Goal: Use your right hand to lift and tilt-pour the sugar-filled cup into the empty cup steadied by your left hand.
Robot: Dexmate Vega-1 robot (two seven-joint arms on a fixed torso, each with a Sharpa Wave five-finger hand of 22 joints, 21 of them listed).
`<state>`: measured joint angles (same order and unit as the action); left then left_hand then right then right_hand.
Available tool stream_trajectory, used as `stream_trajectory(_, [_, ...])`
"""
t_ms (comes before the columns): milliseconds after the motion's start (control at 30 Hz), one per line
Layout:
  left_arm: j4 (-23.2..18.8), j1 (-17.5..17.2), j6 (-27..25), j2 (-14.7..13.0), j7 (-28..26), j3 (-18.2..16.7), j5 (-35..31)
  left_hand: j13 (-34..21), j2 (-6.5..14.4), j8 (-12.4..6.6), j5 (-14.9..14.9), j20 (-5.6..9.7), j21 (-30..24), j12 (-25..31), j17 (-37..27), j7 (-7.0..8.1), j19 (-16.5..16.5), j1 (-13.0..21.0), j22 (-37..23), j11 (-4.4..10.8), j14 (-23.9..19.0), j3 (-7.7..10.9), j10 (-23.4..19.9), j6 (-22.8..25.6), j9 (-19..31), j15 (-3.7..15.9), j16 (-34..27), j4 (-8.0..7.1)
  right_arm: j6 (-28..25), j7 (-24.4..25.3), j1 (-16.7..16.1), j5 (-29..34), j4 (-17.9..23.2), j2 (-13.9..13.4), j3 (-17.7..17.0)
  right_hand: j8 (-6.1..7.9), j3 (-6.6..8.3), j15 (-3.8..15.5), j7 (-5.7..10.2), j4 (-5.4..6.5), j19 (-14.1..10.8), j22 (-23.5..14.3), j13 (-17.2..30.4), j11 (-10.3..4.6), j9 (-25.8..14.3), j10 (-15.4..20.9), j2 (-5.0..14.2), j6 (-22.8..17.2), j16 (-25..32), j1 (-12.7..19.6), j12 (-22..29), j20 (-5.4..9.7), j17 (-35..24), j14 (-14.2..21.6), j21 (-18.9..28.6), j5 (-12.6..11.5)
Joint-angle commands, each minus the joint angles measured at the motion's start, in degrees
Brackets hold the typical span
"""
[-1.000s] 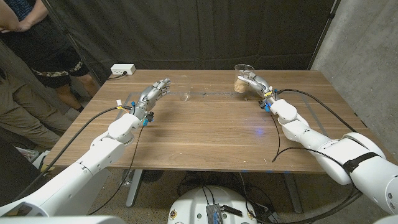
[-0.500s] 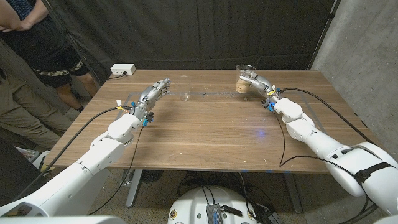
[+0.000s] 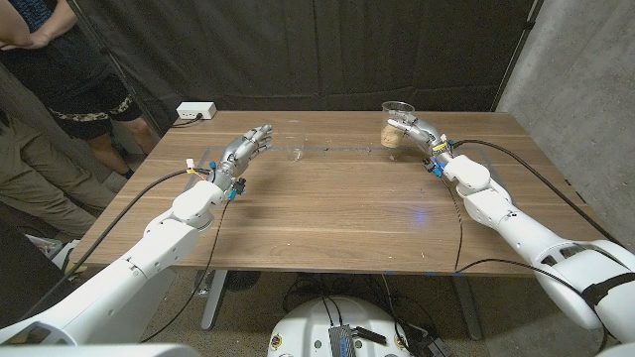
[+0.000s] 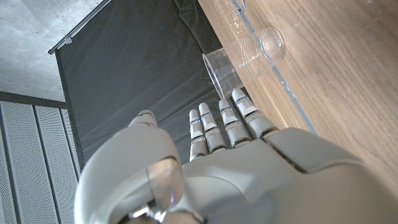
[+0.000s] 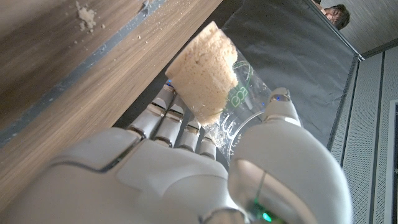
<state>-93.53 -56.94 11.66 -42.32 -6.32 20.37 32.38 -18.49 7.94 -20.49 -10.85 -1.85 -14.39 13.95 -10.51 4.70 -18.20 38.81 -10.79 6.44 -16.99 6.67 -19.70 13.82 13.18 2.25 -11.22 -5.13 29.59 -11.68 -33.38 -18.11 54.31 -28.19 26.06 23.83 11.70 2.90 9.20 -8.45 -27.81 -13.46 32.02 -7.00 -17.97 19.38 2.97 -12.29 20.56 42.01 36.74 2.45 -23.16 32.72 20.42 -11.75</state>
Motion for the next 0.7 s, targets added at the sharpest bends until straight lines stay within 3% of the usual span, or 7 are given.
stream_trajectory(33, [-0.6,0.3,-0.8,-0.5,-0.1,0.4,-0.8,-0.2,-0.2,0.33,0.1,0.09,0.2,0.0,-0.2,0.07,-0.4,0.2,-0.3,0.26,-0.4,0.44,-0.3,0.6,0.3,5.53,0.0,0.08,-1.2,1.2,-1.8,-0.8,3.3,-1.6,-0.8,0.44,0.49,10.46,0.17,-0.17,-0.5,-0.2,0.3,-0.24,-0.2,0.6,0.65,-0.6,0.2,0.2,0.5,4.09,-0.3,0.6,0.2,0.1])
stream_trajectory(700, [-3.3,-0.8,-2.1,-2.9,-1.1,0.0,-3.2,-0.2,-1.5,0.69,0.1,-0.09,0.4,-0.4,-0.1,0.07,-0.4,0.8,-0.3,0.28,0.0,0.43,0.3,0.1,0.4,5.5,0.2,1.03,0.0,1.0,-1.7,-1.4,2.0,-1.4,-0.9,0.7,0.5,10.44,0.02,0.03,-0.3,-0.3,0.9,-0.22,-0.5,0.6,0.81,-1.1,0.0,0.4,0.9,4.18,-0.9,0.9,0.5,0.6])
